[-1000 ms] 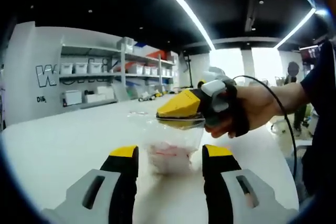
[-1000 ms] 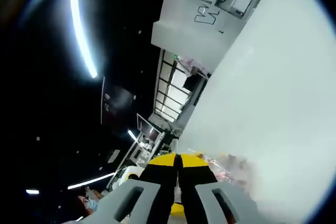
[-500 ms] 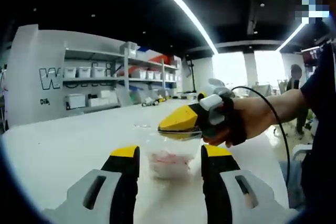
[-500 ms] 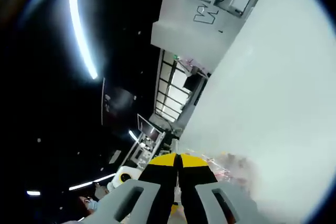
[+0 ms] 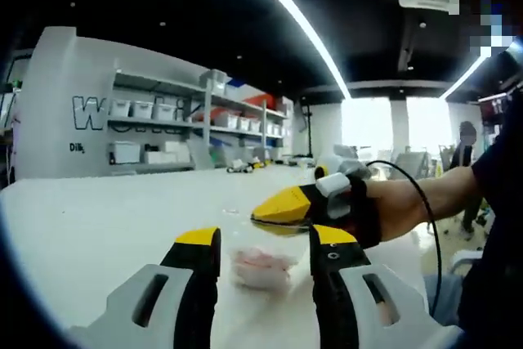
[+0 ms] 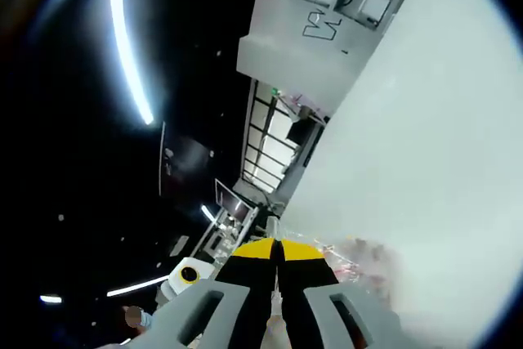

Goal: Open the resealable bag by pulling the two sides of the seal apart until the entire bag opening is separated and visibly accessible.

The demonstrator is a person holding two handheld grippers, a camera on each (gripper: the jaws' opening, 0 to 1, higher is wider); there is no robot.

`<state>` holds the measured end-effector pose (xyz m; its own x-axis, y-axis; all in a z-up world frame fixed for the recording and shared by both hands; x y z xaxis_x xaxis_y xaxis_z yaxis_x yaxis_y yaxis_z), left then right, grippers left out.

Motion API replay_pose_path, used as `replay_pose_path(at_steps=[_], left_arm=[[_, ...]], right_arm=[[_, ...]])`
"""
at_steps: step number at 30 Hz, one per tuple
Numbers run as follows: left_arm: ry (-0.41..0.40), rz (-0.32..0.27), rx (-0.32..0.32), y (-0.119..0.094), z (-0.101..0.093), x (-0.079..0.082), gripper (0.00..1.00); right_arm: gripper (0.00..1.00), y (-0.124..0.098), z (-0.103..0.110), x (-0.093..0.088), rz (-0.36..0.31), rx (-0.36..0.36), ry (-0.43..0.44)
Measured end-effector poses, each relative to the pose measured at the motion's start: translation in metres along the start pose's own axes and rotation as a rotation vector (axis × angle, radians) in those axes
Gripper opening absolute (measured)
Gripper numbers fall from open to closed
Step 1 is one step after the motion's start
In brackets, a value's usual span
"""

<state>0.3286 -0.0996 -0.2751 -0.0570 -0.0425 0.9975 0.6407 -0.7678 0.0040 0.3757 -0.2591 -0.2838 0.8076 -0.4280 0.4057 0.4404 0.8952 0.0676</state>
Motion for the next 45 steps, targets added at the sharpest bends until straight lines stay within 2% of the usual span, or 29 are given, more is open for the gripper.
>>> replay_pose_path(at_steps=[8,12,16,19,24,30,41,45], left_arm=[[-0.083,0.017,0.005,-0.001,-0.013,0.0,0.37],[-0.18,0.021,-0.018,-0.004,-0.014,0.003,0.34],[-0.342,0.072,-0.058,-0.005,-0.003,0.004,0.34],[-0.421,0.094,-0.079,-0.004,0.008,0.002,0.34],[-0.416,0.114,-0.07,-0.003,0.016,0.0,0.34],[-0.416,0.12,-0.078,-0.001,0.012,-0.002,0.34],[-0.446,0.156,-0.108,0.002,0.008,0.003,0.29],[-0.445,0.161,-0.112,0.003,0.006,0.005,0.29]], right_arm=[[0.0,0.001,-0.001,0.001,-0.006,-0.003,-0.032],[0.0,0.003,0.0,0.002,-0.007,-0.006,-0.07],[0.0,0.003,0.002,0.001,0.0,-0.01,-0.13],[0.0,0.003,0.002,0.0,0.001,-0.006,-0.143],[0.0,0.0,0.005,-0.013,0.004,-0.004,-0.143],[0.0,0.001,0.002,-0.01,0.006,-0.006,-0.141],[0.0,0.0,0.009,-0.017,0.016,-0.001,-0.24],[0.0,-0.001,0.01,-0.019,0.017,0.009,-0.239]])
Point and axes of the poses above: the point that each gripper's makers call its tool centre point, and the gripper's own axes: y roughly forward along the fingers, z roughly to its left, x roughly out of its top, the point moved 9 cm from there along -y, roughly backward along the fingers, and after that the axes turned 6 degrees about y, right-handed, at the moved point
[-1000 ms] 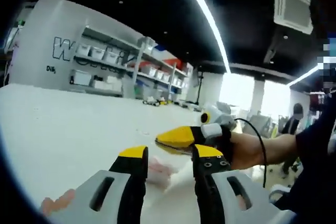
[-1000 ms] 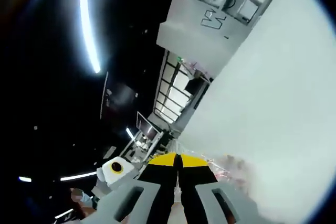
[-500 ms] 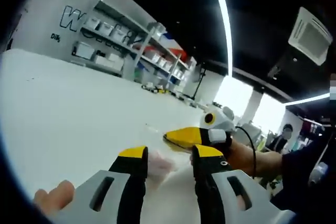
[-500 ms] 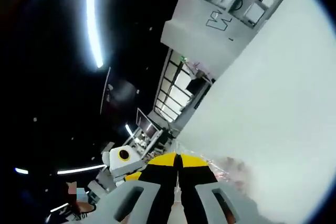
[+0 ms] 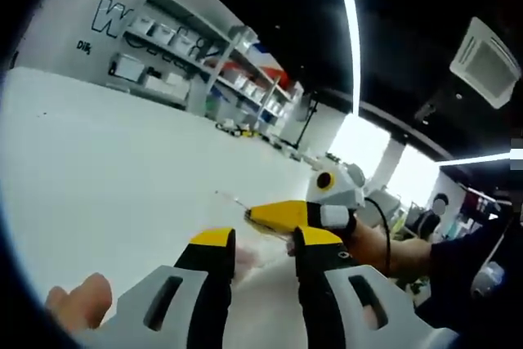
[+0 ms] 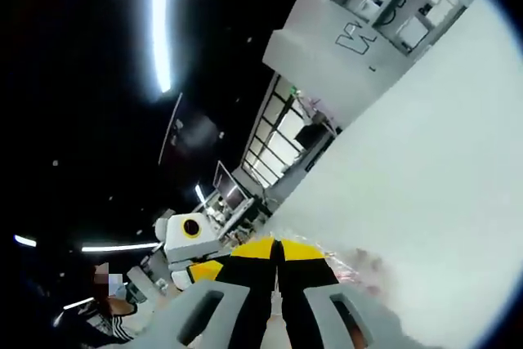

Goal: Open the resealable bag by pulling the two sides of the seal apart until the entire bag opening is separated and visibly accessible.

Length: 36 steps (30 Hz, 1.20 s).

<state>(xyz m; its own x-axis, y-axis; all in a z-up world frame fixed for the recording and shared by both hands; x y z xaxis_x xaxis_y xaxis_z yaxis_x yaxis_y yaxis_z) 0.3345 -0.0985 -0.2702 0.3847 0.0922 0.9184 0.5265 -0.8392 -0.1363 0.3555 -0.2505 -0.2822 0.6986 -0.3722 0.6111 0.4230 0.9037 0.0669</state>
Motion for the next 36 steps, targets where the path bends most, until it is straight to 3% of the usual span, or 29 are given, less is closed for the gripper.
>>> replay_pose_path(at_steps=[6,14,22,29,31,36], left_arm=[[-0.023,0.011,-0.018,0.002,-0.002,-0.001,0.27],[-0.075,0.033,-0.05,0.008,0.002,-0.009,0.24],[-0.116,0.052,-0.087,0.009,0.003,-0.012,0.24],[-0.157,0.087,-0.125,0.007,0.004,-0.016,0.24],[-0.167,0.115,-0.139,0.005,0.003,-0.018,0.24],[-0.183,0.188,-0.188,0.001,0.001,-0.027,0.22]], right_arm=[[0.0,-0.004,0.0,-0.001,0.001,0.024,-0.001],[0.0,-0.003,-0.012,0.004,0.007,0.061,0.08],[0.0,-0.002,-0.009,0.001,0.04,0.076,0.059],[0.0,-0.001,-0.01,0.001,0.106,0.098,0.0],[0.0,-0.002,-0.009,-0.005,0.152,0.111,-0.014],[0.0,-0.003,-0.006,-0.015,0.271,0.136,-0.14]])
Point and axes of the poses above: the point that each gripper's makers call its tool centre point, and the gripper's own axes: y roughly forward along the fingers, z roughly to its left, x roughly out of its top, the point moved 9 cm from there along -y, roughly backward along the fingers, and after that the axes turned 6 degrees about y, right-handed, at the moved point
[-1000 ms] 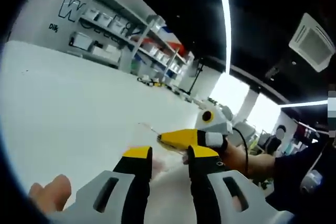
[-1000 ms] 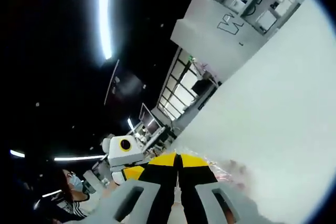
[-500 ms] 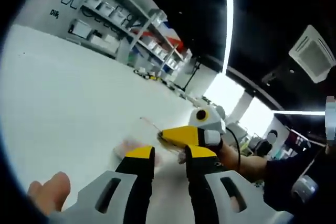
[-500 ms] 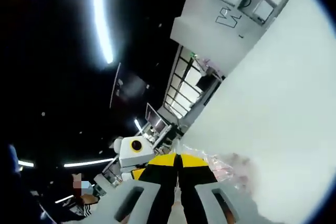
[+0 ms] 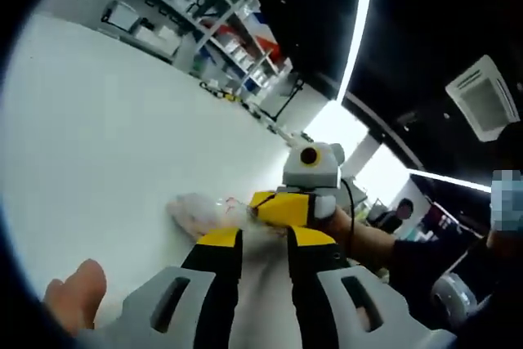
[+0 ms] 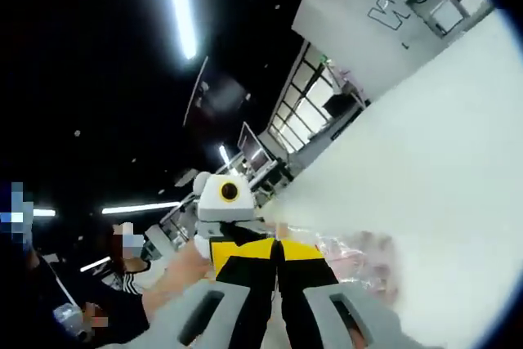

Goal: Open the resealable bag by pulling the two sides of the seal apart until the entire bag opening is separated and visibly accessible.

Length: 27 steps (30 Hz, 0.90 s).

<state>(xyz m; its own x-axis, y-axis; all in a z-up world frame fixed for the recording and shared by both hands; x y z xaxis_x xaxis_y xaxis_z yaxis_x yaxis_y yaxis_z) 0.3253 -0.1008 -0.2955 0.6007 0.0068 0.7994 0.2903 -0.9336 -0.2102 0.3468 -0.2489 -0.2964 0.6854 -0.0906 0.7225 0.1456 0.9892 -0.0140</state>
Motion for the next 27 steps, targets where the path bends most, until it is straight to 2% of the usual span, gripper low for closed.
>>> replay_pose_path(at_steps=[3,6,9,11,17,19,27], left_arm=[[0.0,0.038,-0.019,0.0,-0.001,-0.006,0.2],[0.006,0.059,-0.027,-0.001,-0.002,-0.01,0.19],[0.006,0.057,-0.048,-0.001,-0.006,-0.011,0.17],[0.013,0.052,-0.054,-0.001,-0.007,-0.011,0.16],[0.026,0.052,-0.066,0.0,-0.012,-0.013,0.14],[0.069,0.069,-0.051,0.001,-0.012,-0.016,0.09],[0.063,0.081,-0.056,0.005,-0.012,-0.016,0.12]], right_arm=[[0.0,0.001,-0.003,-0.001,0.059,0.006,-0.059],[0.0,0.002,-0.003,-0.002,0.069,0.007,-0.088],[0.0,0.001,-0.001,-0.005,0.066,0.022,-0.088],[0.0,0.001,-0.005,0.001,0.061,0.028,-0.087],[0.0,-0.003,0.011,-0.021,0.066,0.038,-0.086],[0.0,-0.003,0.011,-0.02,0.066,0.051,-0.069],[0.0,-0.001,0.019,-0.028,0.085,0.054,-0.11]])
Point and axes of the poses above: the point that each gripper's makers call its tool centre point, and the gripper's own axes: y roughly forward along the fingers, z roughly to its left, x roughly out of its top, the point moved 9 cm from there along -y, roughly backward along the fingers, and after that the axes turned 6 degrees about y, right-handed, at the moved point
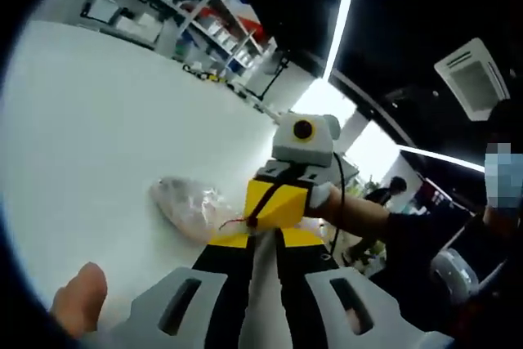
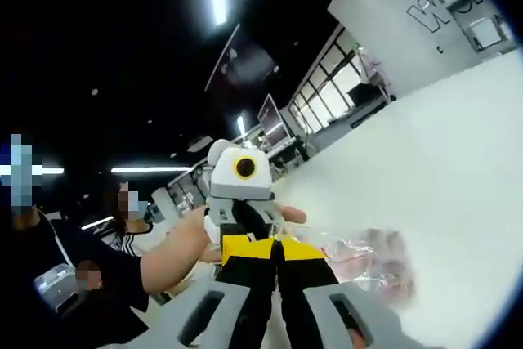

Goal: Open the resealable bag by pulling the two sides of the seal apart until the entire bag opening is separated and visibly accessible.

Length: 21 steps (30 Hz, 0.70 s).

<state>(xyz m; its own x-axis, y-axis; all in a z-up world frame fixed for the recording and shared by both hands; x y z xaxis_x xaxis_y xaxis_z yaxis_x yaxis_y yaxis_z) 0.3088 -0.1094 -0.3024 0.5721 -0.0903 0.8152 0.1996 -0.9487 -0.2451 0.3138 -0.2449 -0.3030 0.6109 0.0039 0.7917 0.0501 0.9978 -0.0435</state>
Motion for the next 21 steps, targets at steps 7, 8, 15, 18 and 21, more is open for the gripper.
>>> replay_pose_path(at_steps=[7,8,15,18,21], left_arm=[[0.008,0.003,-0.018,0.002,0.006,0.001,0.17],[0.012,0.005,-0.023,0.002,0.007,0.001,0.19],[-0.014,-0.029,-0.03,-0.003,0.015,0.008,0.21],[-0.027,-0.035,-0.033,-0.005,0.014,0.008,0.22],[-0.045,-0.055,-0.029,-0.01,0.015,0.006,0.22]], right_arm=[[0.0,-0.002,0.001,-0.003,0.005,-0.005,-0.023],[0.0,-0.002,0.001,-0.004,0.006,-0.018,-0.048],[0.0,-0.005,-0.004,0.0,-0.007,-0.013,-0.037],[0.0,-0.006,-0.004,-0.001,-0.008,-0.012,-0.034],[0.0,-0.008,-0.009,0.003,-0.02,-0.023,-0.053]])
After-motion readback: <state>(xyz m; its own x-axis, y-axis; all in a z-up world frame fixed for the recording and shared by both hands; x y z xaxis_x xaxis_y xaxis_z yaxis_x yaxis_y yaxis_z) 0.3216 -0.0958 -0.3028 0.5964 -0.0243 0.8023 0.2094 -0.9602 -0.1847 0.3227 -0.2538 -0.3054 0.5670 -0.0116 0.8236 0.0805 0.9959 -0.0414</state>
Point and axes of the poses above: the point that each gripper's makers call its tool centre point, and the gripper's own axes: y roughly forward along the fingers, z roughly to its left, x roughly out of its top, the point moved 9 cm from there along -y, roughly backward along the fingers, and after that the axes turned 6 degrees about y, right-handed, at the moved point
